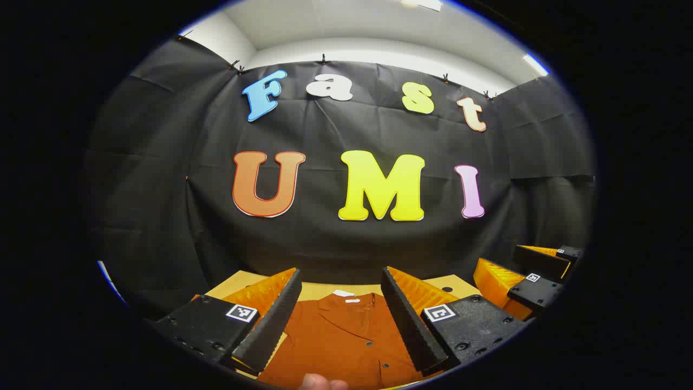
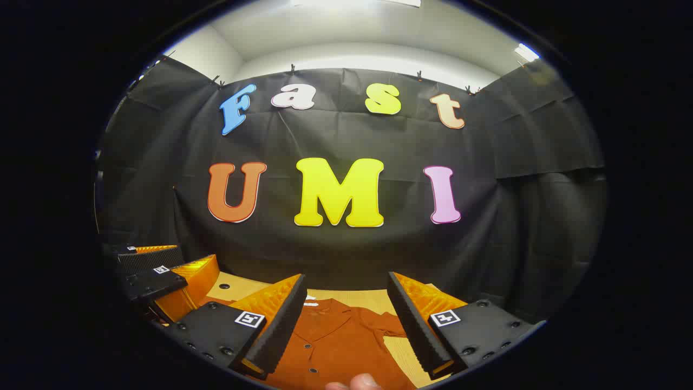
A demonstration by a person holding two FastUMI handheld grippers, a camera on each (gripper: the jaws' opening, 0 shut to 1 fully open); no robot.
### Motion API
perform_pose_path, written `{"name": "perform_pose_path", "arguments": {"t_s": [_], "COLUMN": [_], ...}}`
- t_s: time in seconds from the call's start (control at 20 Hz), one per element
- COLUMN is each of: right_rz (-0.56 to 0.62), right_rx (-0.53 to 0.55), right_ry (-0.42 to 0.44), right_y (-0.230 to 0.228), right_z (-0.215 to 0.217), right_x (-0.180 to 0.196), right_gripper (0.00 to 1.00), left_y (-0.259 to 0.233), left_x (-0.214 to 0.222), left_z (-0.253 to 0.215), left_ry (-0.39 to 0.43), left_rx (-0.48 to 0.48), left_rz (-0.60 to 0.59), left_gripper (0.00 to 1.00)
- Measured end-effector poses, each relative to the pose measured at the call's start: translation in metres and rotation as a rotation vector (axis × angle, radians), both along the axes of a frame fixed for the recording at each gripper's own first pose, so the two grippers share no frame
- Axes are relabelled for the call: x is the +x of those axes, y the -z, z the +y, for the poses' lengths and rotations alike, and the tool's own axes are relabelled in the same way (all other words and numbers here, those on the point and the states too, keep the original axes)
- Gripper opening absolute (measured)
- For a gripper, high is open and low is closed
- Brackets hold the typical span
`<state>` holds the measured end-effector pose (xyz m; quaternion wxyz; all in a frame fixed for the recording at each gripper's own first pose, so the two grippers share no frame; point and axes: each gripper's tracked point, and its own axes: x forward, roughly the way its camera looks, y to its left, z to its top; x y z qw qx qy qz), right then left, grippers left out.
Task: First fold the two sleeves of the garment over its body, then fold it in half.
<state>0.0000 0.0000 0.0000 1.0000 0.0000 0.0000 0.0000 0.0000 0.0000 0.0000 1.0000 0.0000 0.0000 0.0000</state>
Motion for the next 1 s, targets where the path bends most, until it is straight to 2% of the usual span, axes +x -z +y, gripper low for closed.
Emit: {"name": "perform_pose_path", "arguments": {"t_s": [1.0], "right_rz": [0.004], "right_rx": [0.025], "right_ry": [0.018], "right_y": [-0.0026], "right_z": [-0.011], "right_x": [-0.0046], "right_gripper": [0.95], "left_y": [-0.0017], "left_x": [-0.0045], "left_z": [-0.0096], "left_ry": [0.013], "left_rx": [0.02], "left_rz": [-0.013], "left_gripper": [0.96]}}
